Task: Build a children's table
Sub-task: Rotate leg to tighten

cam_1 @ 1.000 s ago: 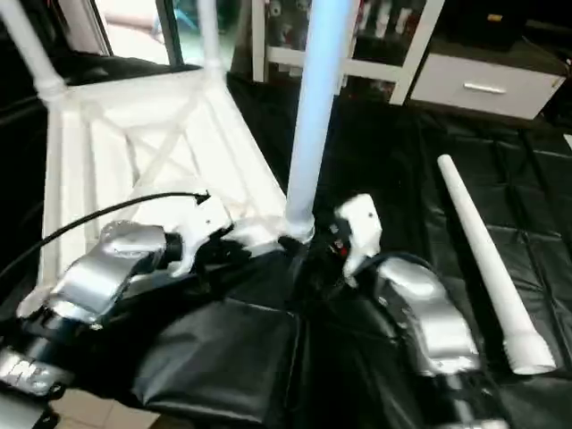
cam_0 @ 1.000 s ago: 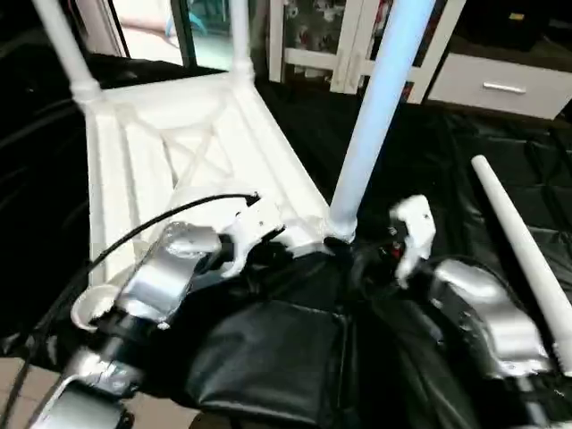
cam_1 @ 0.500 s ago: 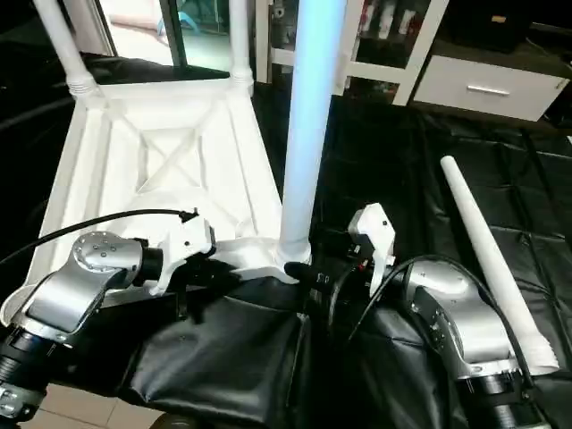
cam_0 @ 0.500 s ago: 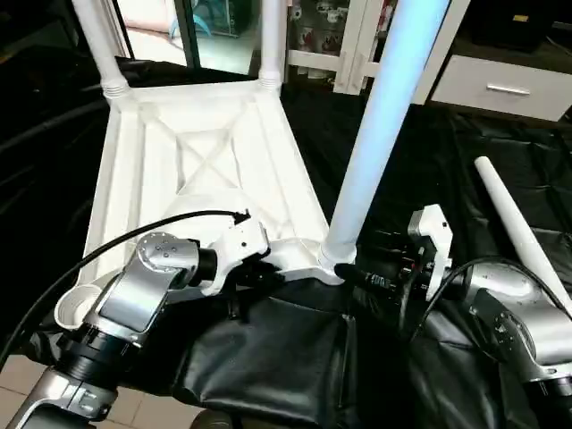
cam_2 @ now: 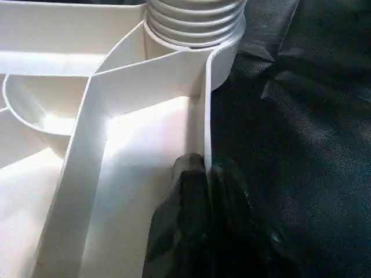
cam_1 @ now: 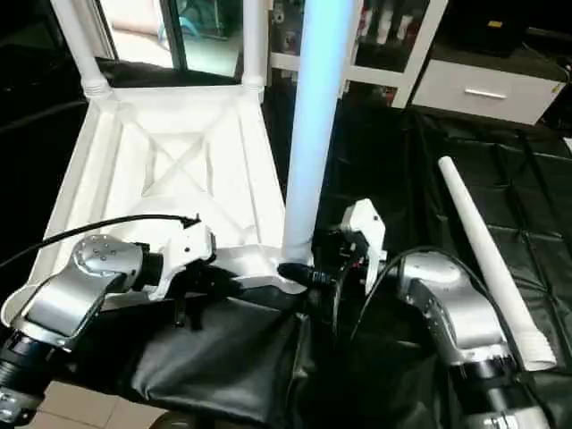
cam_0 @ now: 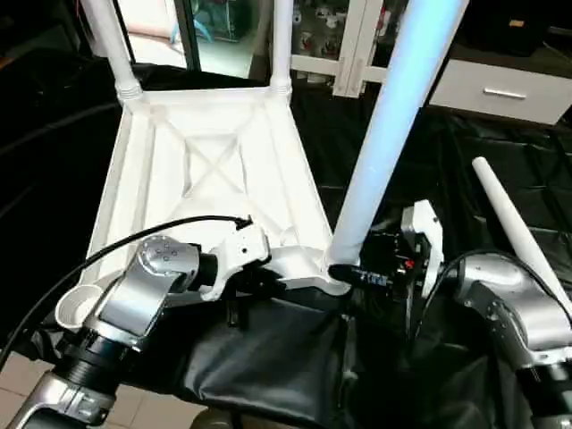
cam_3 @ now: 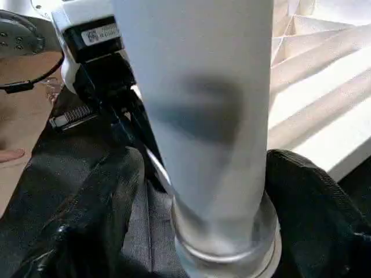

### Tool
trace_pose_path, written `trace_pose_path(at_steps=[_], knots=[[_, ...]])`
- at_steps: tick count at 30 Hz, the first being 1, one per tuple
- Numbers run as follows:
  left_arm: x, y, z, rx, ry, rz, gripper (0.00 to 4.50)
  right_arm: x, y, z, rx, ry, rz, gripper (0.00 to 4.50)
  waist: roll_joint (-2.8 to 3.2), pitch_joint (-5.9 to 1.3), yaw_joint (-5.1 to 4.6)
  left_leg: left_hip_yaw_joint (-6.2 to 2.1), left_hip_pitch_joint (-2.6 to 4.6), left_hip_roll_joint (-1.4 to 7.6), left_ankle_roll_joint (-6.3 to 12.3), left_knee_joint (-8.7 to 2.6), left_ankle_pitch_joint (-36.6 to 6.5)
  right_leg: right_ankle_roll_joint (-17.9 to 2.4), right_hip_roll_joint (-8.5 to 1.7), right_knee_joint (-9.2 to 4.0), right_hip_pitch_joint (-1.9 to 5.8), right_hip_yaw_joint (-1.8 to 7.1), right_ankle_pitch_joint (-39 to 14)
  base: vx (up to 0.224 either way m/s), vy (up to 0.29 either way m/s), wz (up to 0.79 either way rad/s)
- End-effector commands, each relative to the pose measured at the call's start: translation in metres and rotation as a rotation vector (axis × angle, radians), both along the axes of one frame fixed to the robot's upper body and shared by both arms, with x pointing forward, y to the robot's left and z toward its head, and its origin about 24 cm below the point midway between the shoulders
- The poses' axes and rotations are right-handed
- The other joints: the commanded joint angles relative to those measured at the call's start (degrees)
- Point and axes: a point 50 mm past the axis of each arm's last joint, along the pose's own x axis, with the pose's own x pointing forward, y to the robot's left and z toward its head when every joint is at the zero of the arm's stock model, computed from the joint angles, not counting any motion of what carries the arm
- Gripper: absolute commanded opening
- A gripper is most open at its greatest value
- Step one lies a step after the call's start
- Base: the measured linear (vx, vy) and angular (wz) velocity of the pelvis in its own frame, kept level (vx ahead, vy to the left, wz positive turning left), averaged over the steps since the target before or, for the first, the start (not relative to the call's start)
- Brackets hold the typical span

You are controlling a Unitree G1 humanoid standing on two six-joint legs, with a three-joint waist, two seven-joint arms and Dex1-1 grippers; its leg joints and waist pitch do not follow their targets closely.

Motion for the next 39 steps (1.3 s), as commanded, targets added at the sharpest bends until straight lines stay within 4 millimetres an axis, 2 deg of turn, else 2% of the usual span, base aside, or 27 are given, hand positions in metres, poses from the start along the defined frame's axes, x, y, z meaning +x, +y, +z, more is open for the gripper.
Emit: trace_pose_path(at_steps=[1,3,6,11,12,19,23,29,31,34,35,36,37,38,39], knots=[[-0.010,-0.016,0.004,-0.118,0.021,-0.105,0.00,0.000,-0.001,0.000,-0.006,-0.006,0.027,3.26,-1.26,-4.51,-0.01,-0.98,1.01,2.99,6.14,-3.05,-8.6,-13.9,-2.96,-3.23,2.65,2.09,-10.6,0.000,0.000,0.00],[-0.010,-0.016,0.004,-0.114,0.023,-0.106,0.00,0.000,-0.001,0.000,-0.010,-0.005,0.035,2.95,-1.35,-4.64,0.01,-0.93,1.03,2.94,6.58,-2.92,-8.0,-14.3,-2.93,-3.11,2.72,2.04,-9.7,0.000,0.000,0.00],[-0.012,-0.016,0.003,-0.112,0.026,-0.108,0.00,0.000,-0.002,-0.001,-0.020,-0.001,0.050,2.73,-1.31,-4.67,0.06,-0.95,1.04,2.99,6.67,-2.89,-8.2,-14.6,-2.93,-3.05,2.75,2.01,-9.8,0.000,0.000,0.00],[-0.012,-0.015,0.003,-0.109,0.028,-0.109,0.00,-0.001,-0.003,-0.003,-0.032,0.004,0.064,2.39,-1.33,-4.49,0.04,-1.02,1.10,2.99,5.46,-2.95,-10.7,-13.6,-3.01,-3.46,2.60,2.09,-14.1,0.000,0.000,0.00],[-0.012,-0.015,0.003,-0.109,0.029,-0.110,0.00,-0.001,-0.004,-0.003,-0.035,0.005,0.067,2.16,-1.33,-4.50,0.04,-1.04,1.09,2.99,5.30,-2.98,-11.0,-13.5,-3.03,-3.50,2.62,2.08,-14.6,0.000,0.000,0.00],[-0.011,-0.014,0.003,-0.101,0.028,-0.106,0.00,-0.002,-0.002,-0.008,-0.038,0.011,0.063,2.01,-1.21,-4.41,-0.03,-1.16,1.10,2.97,4.35,-2.98,-12.7,-12.5,-3.00,-3.63,2.40,2.12,-16.9,0.000,0.000,0.00],[-0.006,-0.015,0.002,-0.087,0.017,-0.067,0.00,0.002,-0.001,-0.016,-0.054,0.014,-0.025,1.99,-1.27,-4.39,-0.12,-1.19,1.06,2.89,3.76,-2.98,-13.6,-12.0,-3.01,-3.76,2.30,2.13,-18.4,0.000,0.000,0.00],[0.012,-0.022,0.005,-0.108,-0.019,0.072,0.00,0.007,0.005,-0.036,-0.097,0.043,-0.213,1.98,-1.37,-3.93,-0.70,-1.48,1.04,2.76,1.59,-3.31,-17.2,-9.6,-2.98,-4.41,1.91,2.09,-25.0,0.000,0.000,0.00],[0.020,-0.028,0.008,-0.122,-0.032,0.123,0.00,0.008,0.010,-0.043,-0.113,0.047,-0.294,1.96,-1.46,-3.76,-0.98,-1.58,1.24,2.60,0.86,-3.34,-19.2,-8.2,-3.06,-4.98,1.60,2.03,-29.0,0.000,0.000,0.00],[0.039,-0.045,0.019,-0.173,-0.057,0.254,0.00,0.020,0.021,-0.061,-0.134,0.079,-0.556,1.95,-1.43,-3.52,-1.72,-1.93,1.57,2.30,-0.51,-3.26,-22.4,-6.2,-3.22,-5.86,1.11,1.66,-35.4,0.000,0.000,0.00],[0.040,-0.046,0.019,-0.175,-0.058,0.264,0.00,0.021,0.022,-0.063,-0.136,0.085,-0.581,1.94,-1.44,-3.49,-2.23,-2.21,1.45,2.21,-0.91,-3.33,-23.2,-5.5,-3.32,-6.06,1.18,1.41,-37.3,0.000,0.000,0.00],[0.043,-0.051,0.021,-0.178,-0.067,0.289,0.00,0.024,0.024,-0.066,-0.137,0.100,-0.651,1.94,-1.50,-3.53,-2.35,-2.37,1.38,2.16,-0.95,-3.34,-23.5,-5.1,-3.36,-6.17,1.29,1.23,-38.1,0.000,0.000,0.00],[0.047,-0.062,0.026,-0.203,-0.068,0.325,0.00,0.030,0.030,-0.073,-0.121,0.139,-0.779,1.94,-1.28,-3.56,-2.51,-2.48,1.51,2.23,-1.09,-3.43,-24.0,-4.8,-3.42,-6.42,1.27,1.12,-38.3,0.000,0.000,0.00],[0.048,-0.065,0.027,-0.212,-0.066,0.333,0.00,0.031,0.031,-0.074,-0.120,0.150,-0.807,1.94,-0.98,-3.63,-2.95,-2.61,1.55,2.27,-1.34,-3.56,-24.6,-5.3,-3.36,-6.44,1.19,0.95,-37.1,0.000,0.000,0.00],[0.049,-0.072,0.030,-0.232,-0.064,0.344,0.00,0.033,0.037,-0.077,-0.114,0.166,-0.839,1.94,-1.19,-3.64,-3.17,-2.76,1.32,2.20,-1.46,-3.69,-24.9,-5.2,-3.24,-6.47,1.45,0.65,-36.5,0.000,0.000,0.00]])
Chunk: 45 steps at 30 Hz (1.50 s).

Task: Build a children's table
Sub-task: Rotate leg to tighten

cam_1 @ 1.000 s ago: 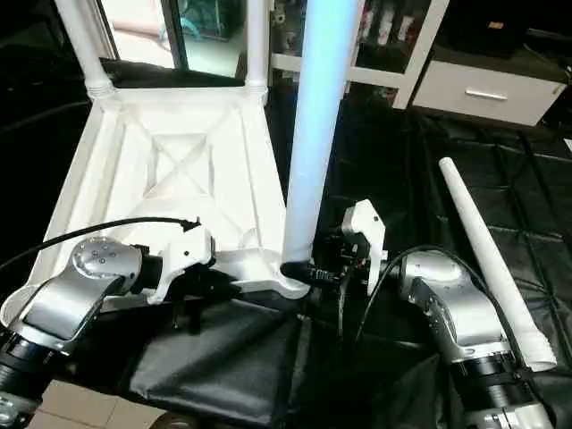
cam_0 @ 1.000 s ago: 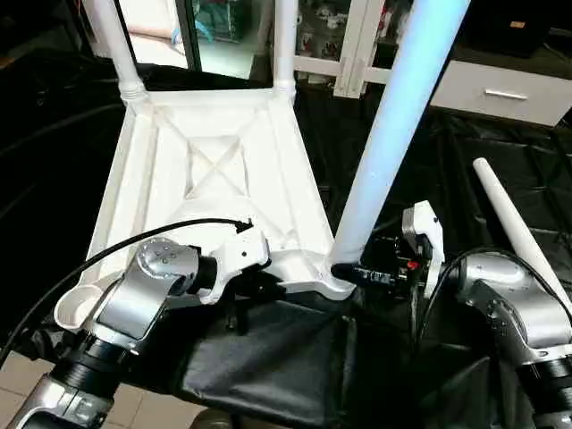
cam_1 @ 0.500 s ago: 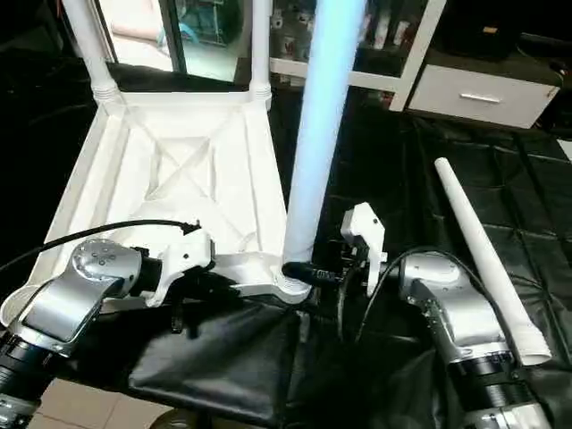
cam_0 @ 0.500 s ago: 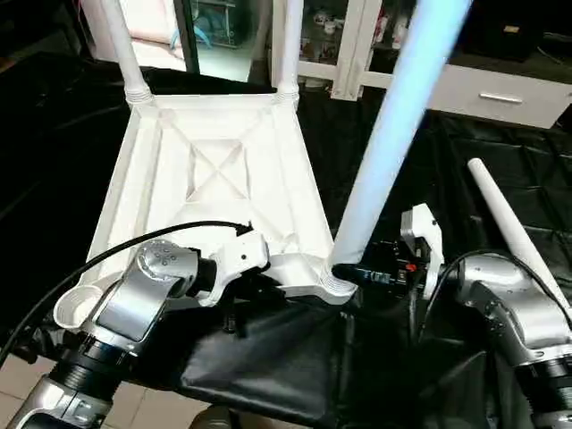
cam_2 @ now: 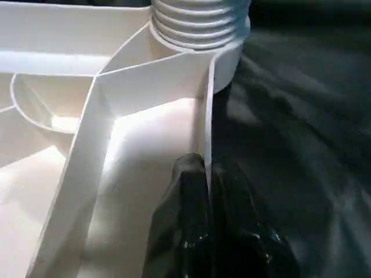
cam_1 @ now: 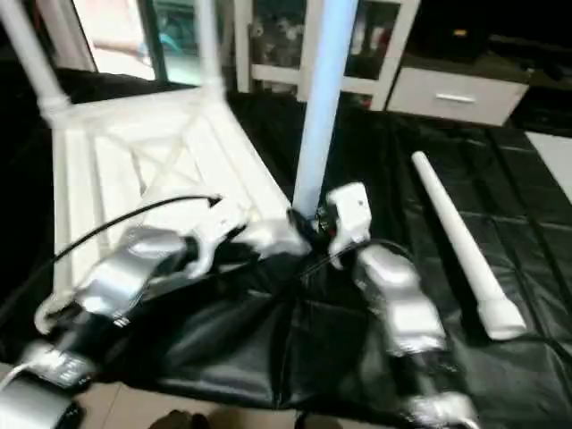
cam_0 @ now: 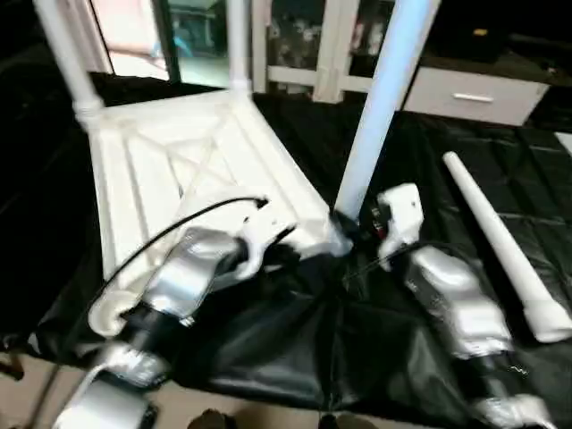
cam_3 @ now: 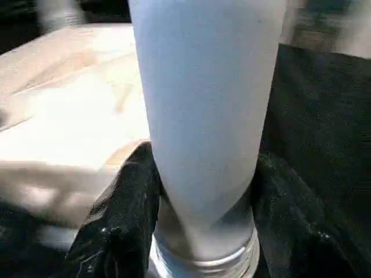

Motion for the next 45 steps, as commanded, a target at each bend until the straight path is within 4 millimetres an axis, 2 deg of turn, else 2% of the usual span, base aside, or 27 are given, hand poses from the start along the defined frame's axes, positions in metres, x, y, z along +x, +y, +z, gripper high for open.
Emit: trace_pose_path(at_steps=[1,2,3,4,6,9,12,14,20,21,23,24,26,28,30,31,32,33,35,36,37,38,40,41,43,44,45], knots=[[0.006,-0.032,0.041,-0.206,-0.122,-0.023,0.00,-0.012,0.003,-0.051,-0.053,0.232,-0.093,1.93,-0.85,-3.46,-0.36,-2.47,1.18,2.28,-1.77,-4.78,-25.9,-5.4,-3.21,-5.95,1.58,0.81,-35.2,0.000,0.000,0.00],[0.007,-0.035,0.042,-0.210,-0.124,-0.024,0.00,-0.011,0.006,-0.051,-0.048,0.230,-0.105,1.93,-0.76,-3.44,-0.46,-2.51,1.33,2.33,-1.75,-4.85,-26.6,-5.4,-3.09,-6.06,1.58,0.73,-34.5,-0.036,0.070,-0.20],[0.007,-0.041,0.044,-0.213,-0.132,-0.029,0.00,-0.009,0.015,-0.050,-0.040,0.219,-0.105,1.93,-0.94,-3.53,-0.65,-2.52,1.17,2.43,-1.41,-5.06,-26.7,-5.6,-3.08,-6.01,1.88,0.72,-32.2,-0.014,0.050,-0.13],[0.008,-0.044,0.045,-0.210,-0.140,-0.030,0.00,-0.007,0.021,-0.047,-0.026,0.205,-0.103,1.93,-0.80,-3.51,-0.73,-2.50,1.00,2.37,-1.11,-5.23,-26.8,-5.9,-3.02,-5.95,1.86,0.80,-30.5,0.000,0.000,0.00],[0.008,-0.046,0.046,-0.202,-0.149,-0.034,0.00,-0.003,0.029,-0.042,-0.026,0.179,-0.087,1.93,-0.90,-3.44,-0.56,-2.24,1.52,2.26,-0.53,-5.07,-27.6,-6.2,-3.06,-6.17,1.48,1.10,-29.8,0.000,0.000,0.00],[0.008,-0.044,0.046,-0.200,-0.148,-0.030,0.00,-0.001,0.032,-0.038,-0.028,0.154,-0.071,1.93,-0.98,-3.38,-0.51,-2.08,1.45,2.30,0.05,-5.12,-26.9,-6.5,-3.08,-6.13,1.47,1.25,-28.9,0.000,0.000,0.00],[0.009,-0.034,0.042,-0.172,-0.143,-0.019,0.00,0.001,0.033,-0.030,0.010,0.109,-0.011,1.93,-1.05,-3.34,-0.43,-1.90,1.50,2.29,0.50,-5.12,-26.5,-6.7,-3.11,-6.19,1.45,1.35,-28.4,0.000,0.000,0.00],[0.009,-0.030,0.041,-0.165,-0.143,-0.013,0.00,0.001,0.033,-0.026,0.039,0.091,0.011,2.49,-1.02,-3.31,-0.34,-1.77,1.60,2.31,0.82,-5.10,-26.2,-6.9,-3.10,-6.25,1.35,1.45,-28.1,0.000,0.000,0.00],[0.009,-0.019,0.036,-0.131,-0.151,-0.028,0.00,0.000,0.030,-0.009,0.080,0.019,0.089,3.07,-0.97,-3.38,0.09,-1.47,1.62,2.45,1.60,-5.17,-23.8,-8.1,-3.12,-6.09,1.46,1.73,-25.7,0.000,0.000,0.00],[0.007,-0.012,0.033,-0.115,-0.140,-0.046,0.00,-0.001,0.020,0.001,0.073,-0.021,0.126,3.09,-0.90,-3.30,0.24,-1.34,1.66,2.47,1.86,-5.20,-23.1,-8.3,-3.05,-6.08,1.40,1.80,-25.2,0.000,0.000,0.00],[0.005,-0.008,0.031,-0.109,-0.132,-0.052,0.00,-0.002,0.014,0.005,0.061,-0.036,0.136,3.14,-0.96,-3.43,0.53,-1.34,1.49,2.66,2.10,-5.23,-21.7,-8.4,-3.11,-5.84,1.70,1.88,-24.2,0.000,0.000,0.00],[0.004,-0.004,0.029,-0.101,-0.129,-0.056,0.00,-0.002,0.006,0.009,0.047,-0.054,0.130,3.42,-0.81,-3.41,0.54,-1.27,1.50,2.68,2.12,-5.26,-21.4,-8.5,-3.06,-5.78,1.57,1.95,-23.7,0.000,0.000,0.00],[0.001,0.003,0.025,-0.091,-0.114,-0.065,0.00,-0.005,-0.010,0.016,0.014,-0.075,0.141,3.54,-0.79,-3.49,0.70,-1.22,1.40,2.73,2.25,-5.29,-20.1,-9.0,-3.01,-5.52,1.82,1.95,-22.4,0.000,0.000,0.00],[-0.001,0.007,0.023,-0.085,-0.112,-0.074,0.00,-0.008,-0.018,0.018,0.002,-0.076,0.156,3.62,-0.77,-3.48,0.83,-1.13,1.42,2.89,2.40,-5.30,-19.5,-9.2,-2.97,-5.42,1.74,2.04,-21.4,0.000,0.000,0.00],[-0.005,0.012,0.021,-0.081,-0.109,-0.114,0.00,-0.016,-0.028,0.019,-0.027,-0.059,0.228,3.91,-0.77,-3.56,0.99,-1.08,1.31,2.86,2.63,-5.28,-18.8,-9.5,-2.84,-5.22,1.92,2.07,-20.2,0.000,0.000,0.00],[-0.007,0.014,0.021,-0.080,-0.110,-0.133,0.00,-0.019,-0.032,0.020,-0.038,-0.054,0.255,3.91,-0.61,-3.54,1.10,-1.05,1.21,2.91,2.84,-5.28,-18.3,-9.7,-2.80,-5.16,1.99,2.12,-19.1,0.000,0.000,0.00],[-0.008,0.015,0.020,-0.078,-0.102,-0.145,0.00,-0.021,-0.035,0.020,-0.052,-0.051,0.276,3.91,-0.72,-3.67,1.24,-0.95,1.25,2.91,2.99,-5.14,-17.8,-10.0,-2.84,-4.95,1.99,2.14,-18.1,0.000,0.000,0.00],[-0.015,0.020,0.018,-0.085,-0.087,-0.203,0.00,-0.027,-0.043,0.020,-0.090,-0.047,0.331,3.91,-0.44,-3.71,1.31,-0.99,1.19,2.84,3.17,-5.08,-17.6,-10.4,-2.85,-4.93,2.06,2.07,-18.1,0.000,0.000,0.00],[-0.023,0.024,0.016,-0.092,-0.069,-0.261,0.00,-0.032,-0.051,0.020,-0.125,-0.041,0.381,3.91,-0.66,-3.71,1.63,-0.86,1.23,3.04,3.79,-4.94,-16.5,-10.9,-2.93,-4.77,2.03,2.20,-16.9,0.038,-0.012,0.02],[-0.026,0.026,0.016,-0.092,-0.063,-0.279,0.00,-0.033,-0.054,0.020,-0.135,-0.038,0.395,3.91,-0.51,-3.65,1.67,-0.78,1.28,2.99,3.95,-4.89,-16.5,-11.2,-2.87,-4.77,1.86,2.25,-16.8,0.057,-0.019,0.05],[-0.029,0.027,0.016,-0.099,-0.060,-0.308,0.00,-0.036,-0.056,0.020,-0.142,-0.031,0.426,3.91,-0.72,-3.63,1.70,-0.52,1.37,2.87,4.21,-4.69,-16.3,-11.6,-2.71,-4.77,1.65,2.39,-16.7,0.053,-0.027,0.09],[-0.032,0.028,0.016,-0.104,-0.059,-0.330,0.00,-0.038,-0.057,0.020,-0.147,-0.025,0.449,3.91,-0.65,-3.70,1.96,-0.46,1.47,2.93,4.56,-4.49,-16.0,-12.1,-2.80,-4.62,1.57,2.50,-16.2,0.000,0.000,0.00],[-0.036,0.030,0.016,-0.104,-0.047,-0.363,0.00,-0.042,-0.059,0.020,-0.144,-0.012,0.496,3.91,-0.58,-3.91,2.27,-0.49,1.21,2.95,5.20,-4.39,-13.6,-12.6,-2.72,-4.05,1.98,2.33,-13.6,0.000,0.000,0.00],[-0.038,0.031,0.016,-0.100,-0.042,-0.378,0.00,-0.044,-0.057,0.022,-0.124,-0.008,0.538,3.91,-0.80,-3.93,2.45,-0.41,1.04,2.94,5.92,-4.27,-11.6,-13.1,-2.61,-3.72,2.05,2.32,-11.3,0.000,0.000,0.00],[-0.039,0.032,0.015,-0.099,-0.040,-0.383,0.00,-0.045,-0.056,0.023,-0.117,-0.010,0.552,3.91,-0.63,-3.98,2.88,-0.34,1.06,2.92,6.83,-4.13,-10.1,-13.7,-2.59,-3.46,2.04,2.30,-9.7,0.000,0.000,0.00],[-0.040,0.032,0.016,-0.100,-0.037,-0.395,0.00,-0.048,-0.052,0.027,-0.095,-0.011,0.612,3.91,-0.58,-3.96,3.01,-0.36,1.05,2.93,6.83,-4.14,-10.0,-13.9,-2.56,-3.46,2.06,2.24,-10.0,0.000,0.000,0.00],[-0.040,0.032,0.016,-0.100,-0.038,-0.397,0.00,-0.049,-0.051,0.028,-0.089,-0.011,0.636,3.91,-0.79,-3.76,3.02,-0.38,1.03,2.96,6.72,-4.25,-10.9,-13.7,-2.55,-3.61,2.05,2.22,-11.3,0.000,0.000,0.00]])
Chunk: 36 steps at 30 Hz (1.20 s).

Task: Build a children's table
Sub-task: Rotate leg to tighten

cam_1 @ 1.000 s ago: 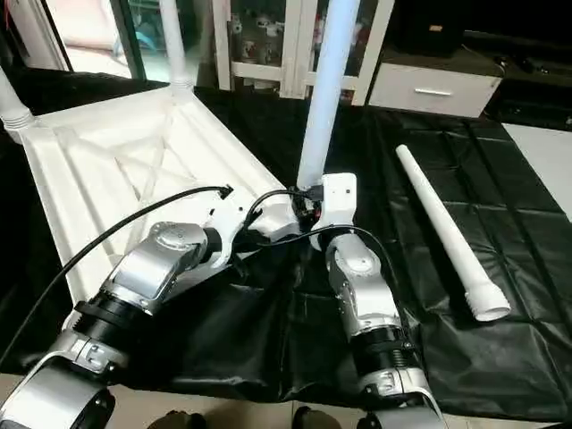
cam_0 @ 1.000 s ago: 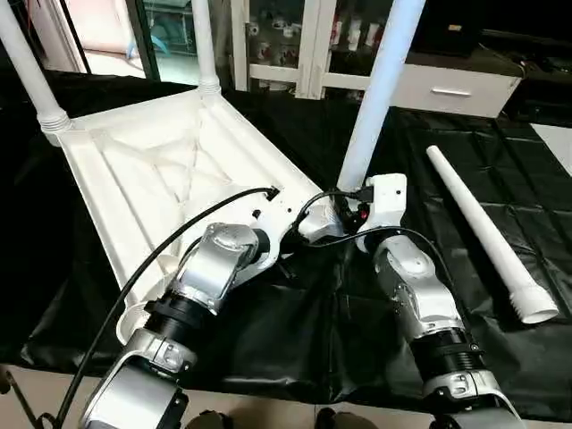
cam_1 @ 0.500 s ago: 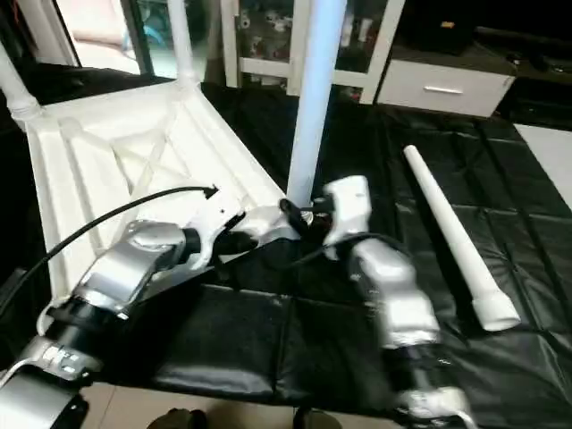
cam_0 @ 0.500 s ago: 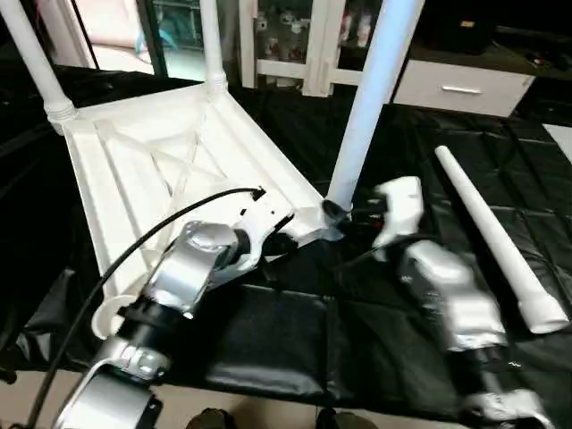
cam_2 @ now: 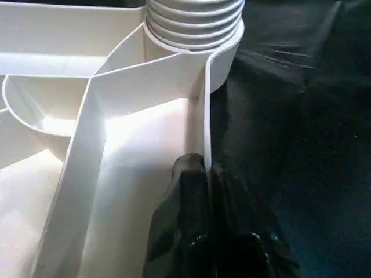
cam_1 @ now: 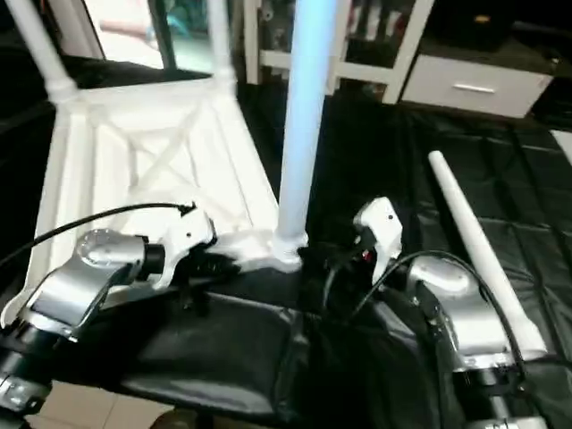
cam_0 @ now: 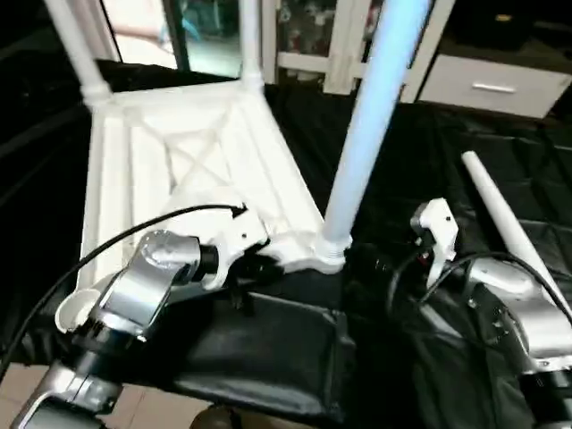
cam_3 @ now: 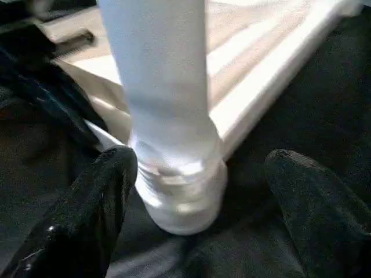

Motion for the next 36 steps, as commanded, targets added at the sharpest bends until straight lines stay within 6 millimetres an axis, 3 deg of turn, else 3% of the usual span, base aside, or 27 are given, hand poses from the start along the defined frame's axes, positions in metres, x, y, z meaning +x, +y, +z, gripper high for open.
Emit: trace_pose_path(at_steps=[1,6,16,17,20,25,26,36], knots=[[-0.009,-0.017,0.007,-0.102,-0.009,-0.119,0.00,-0.006,0.004,0.007,0.020,0.008,0.099,3.91,-0.91,-3.89,-0.26,-0.92,1.21,2.97,6.49,-3.28,-11.4,-13.3,-2.68,-3.06,2.75,2.03,-13.5,0.000,0.000,0.00],[-0.010,-0.017,0.009,-0.104,-0.009,-0.134,0.00,-0.004,0.004,0.007,0.004,0.005,0.140,3.91,-0.99,-3.67,-0.37,-1.19,1.27,3.02,3.77,-3.69,-15.7,-10.9,-2.94,-3.86,2.48,2.09,-21.3,0.000,0.000,0.00],[-0.011,-0.017,0.008,-0.096,-0.001,-0.157,0.00,0.008,0.010,0.004,-0.044,-0.003,0.148,3.91,-0.87,-4.25,-0.33,-0.94,1.25,2.83,4.36,-3.20,-12.1,-12.6,-2.79,-3.21,2.66,2.05,-15.4,0.000,0.000,0.00],[-0.011,-0.017,0.008,-0.096,-0.001,-0.159,0.00,0.010,0.011,0.003,-0.044,-0.004,0.148,3.64,-0.87,-4.33,-0.27,-0.86,1.28,2.83,4.90,-3.07,-11.2,-13.0,-2.76,-3.04,2.66,2.06,-14.0,0.000,0.000,0.00],[-0.011,-0.018,0.008,-0.094,-0.001,-0.164,0.00,0.013,0.016,0.002,-0.033,-0.003,0.150,3.42,-0.96,-4.43,-0.19,-0.89,1.20,2.84,5.36,-3.02,-10.6,-13.5,-2.80,-2.90,2.81,1.98,-13.4,0.000,0.000,0.00],[-0.011,-0.018,0.009,-0.093,-0.003,-0.165,0.00,0.015,0.016,0.001,-0.028,-0.005,0.156,3.02,-0.93,-4.38,-0.19,-0.93,1.28,2.88,4.85,-3.03,-11.9,-13.1,-2.80,-3.03,2.76,2.00,-15.4,0.000,0.000,0.00],[-0.011,-0.018,0.009,-0.092,-0.003,-0.165,0.00,0.016,0.016,0.002,-0.026,-0.008,0.159,2.72,-0.91,-4.39,-0.20,-0.96,1.29,2.86,4.58,-3.03,-12.4,-13.0,-2.81,-3.07,2.76,2.01,-16.1,0.000,0.000,0.00],[-0.012,-0.017,0.008,-0.087,0.002,-0.168,0.00,0.017,0.014,0.002,-0.016,-0.012,0.175,2.08,-0.91,-4.52,-0.17,-0.95,1.25,2.80,4.73,-2.85,-11.9,-13.1,-2.76,-2.87,2.81,2.02,-15.2,0.000,0.000,0.00]])
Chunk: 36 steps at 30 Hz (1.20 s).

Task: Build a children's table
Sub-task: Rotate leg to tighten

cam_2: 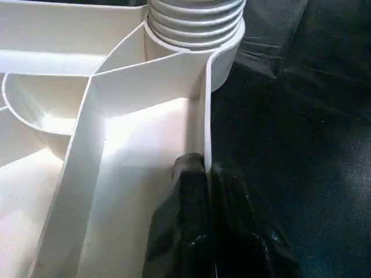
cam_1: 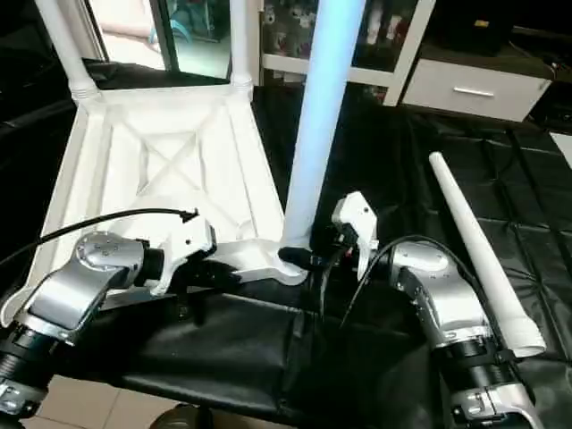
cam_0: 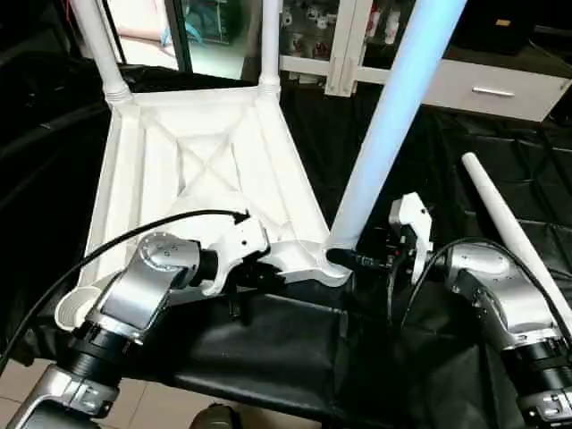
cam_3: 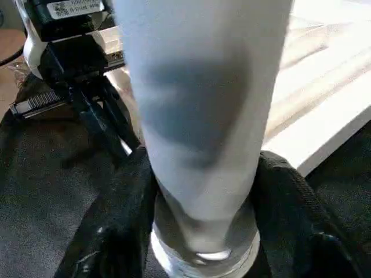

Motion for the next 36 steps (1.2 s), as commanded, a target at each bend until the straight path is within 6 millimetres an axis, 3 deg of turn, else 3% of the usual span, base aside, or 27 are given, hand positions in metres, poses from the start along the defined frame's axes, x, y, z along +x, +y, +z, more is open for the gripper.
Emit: trace_pose_path(at_steps=[1,10,12,14,15,16,19,20,23,24,25,27,29,32,36], knots=[[-0.007,-0.017,0.009,-0.096,-0.017,-0.118,0.00,0.001,-0.002,0.003,0.000,-0.013,0.010,2.05,-0.91,-4.49,-0.19,-0.95,1.28,2.77,4.82,-3.44,-11.8,-12.9,-2.69,-3.24,2.80,1.93,-15.2,0.000,0.000,0.00],[0.000,-0.018,0.008,-0.104,-0.015,-0.054,0.00,-0.003,-0.001,-0.013,-0.024,0.030,-0.056,1.97,-0.69,-4.12,-0.28,-1.05,1.23,2.74,4.01,-3.58,-13.8,-12.1,-2.68,-3.54,2.54,1.96,-18.3,0.000,0.000,0.00],[0.009,-0.025,0.010,-0.114,-0.030,0.007,0.00,-0.002,0.004,-0.026,-0.048,0.062,-0.145,1.96,-1.03,-3.87,-0.45,-1.04,1.29,2.64,3.15,-3.72,-15.7,-10.9,-2.64,-4.00,2.32,2.03,-21.9,0.000,0.000,0.00],[0.014,-0.030,0.011,-0.115,-0.037,0.037,0.00,-0.003,0.008,-0.033,-0.059,0.079,-0.195,1.96,-0.95,-3.70,-0.52,-1.08,1.51,2.61,2.25,-3.80,-17.1,-10.1,-2.59,-4.33,1.99,2.08,-24.6,0.000,0.000,0.00],[0.018,-0.034,0.012,-0.114,-0.048,0.067,0.00,-0.002,0.013,-0.039,-0.066,0.093,-0.252,1.96,-1.12,-3.77,-0.77,-1.45,1.34,2.58,1.19,-4.00,-18.4,-8.7,-2.89,-4.49,2.34,1.93,-27.7,0.000,0.000,0.00],[0.018,-0.034,0.012,-0.114,-0.048,0.067,0.00,-0.002,0.013,-0.039,-0.066,0.093,-0.252,1.96,-1.11,-3.64,-0.82,-1.44,1.40,2.54,1.04,-4.02,-18.9,-8.2,-2.85,-4.73,2.14,1.94,-28.8,0.000,0.000,0.00],[0.030,-0.049,0.019,-0.149,-0.062,0.144,0.00,0.002,0.029,-0.049,-0.026,0.146,-0.438,1.96,-1.16,-3.35,-1.23,-1.63,1.62,2.27,0.36,-4.04,-21.4,-6.1,-2.89,-5.53,1.56,1.79,-34.3,0.000,0.000,0.00],[0.036,-0.058,0.024,-0.167,-0.067,0.198,0.00,0.005,0.038,-0.053,-0.014,0.170,-0.547,1.96,-1.08,-3.40,-1.72,-1.87,1.72,2.10,-0.66,-4.04,-22.8,-5.3,-2.91,-5.82,1.35,1.49,-36.6,0.000,0.000,0.00],[0.045,-0.071,0.029,-0.182,-0.076,0.280,0.00,0.012,0.050,-0.059,-0.001,0.202,-0.745,1.95,-0.92,-3.47,-2.45,-2.34,1.85,2.00,-1.32,-4.05,-24.7,-4.2,-3.04,-6.27,1.47,0.94,-39.0,0.000,0.000,0.00],[0.046,-0.074,0.030,-0.188,-0.077,0.287,0.00,0.013,0.053,-0.060,0.012,0.212,-0.777,1.95,-0.68,-3.49,-2.73,-2.46,1.83,2.08,-1.30,-4.26,-25.3,-4.0,-2.97,-6.45,1.51,0.77,-38.1,0.000,0.000,0.00],[0.047,-0.078,0.032,-0.194,-0.078,0.293,0.00,0.015,0.057,-0.060,0.025,0.224,-0.802,1.95,-0.82,-3.54,-2.86,-2.53,1.65,2.05,-1.19,-4.45,-25.3,-3.9,-2.90,-6.54,1.84,0.58,-37.3,0.000,0.000,0.00],[0.049,-0.083,0.034,-0.196,-0.081,0.298,0.00,0.018,0.068,-0.056,0.043,0.196,-0.801,1.95,-0.61,-3.32,-3.21,-2.60,2.29,2.13,-1.35,-4.63,-28.3,-3.8,-2.74,-6.94,1.38,0.36,-36.3,0.000,0.000,0.00],[0.050,-0.084,0.035,-0.192,-0.092,0.296,0.00,0.020,0.077,-0.048,0.073,0.161,-0.762,1.95,-0.42,-3.35,-3.51,-2.71,2.27,2.26,-1.30,-4.92,-29.3,-4.2,-2.74,-6.94,1.58,0.35,-34.2,0.000,0.000,0.00],[0.051,-0.082,0.034,-0.175,-0.101,0.297,0.00,0.020,0.085,-0.038,0.116,0.124,-0.700,1.95,-0.74,-3.34,-3.68,-2.67,1.94,2.29,-1.01,-5.19,-29.2,-4.6,-2.78,-6.76,1.79,0.53,-32.4,0.000,0.000,0.00],[0.052,-0.076,0.031,-0.157,-0.101,0.312,0.00,0.019,0.088,-0.030,0.167,0.115,-0.669,1.95,-0.61,-3.35,-3.41,-2.25,1.99,2.33,-0.15,-5.18,-27.2,-5.9,-2.96,-6.65,1.69,1.02,-29.8,0.000,0.000,0.00]])
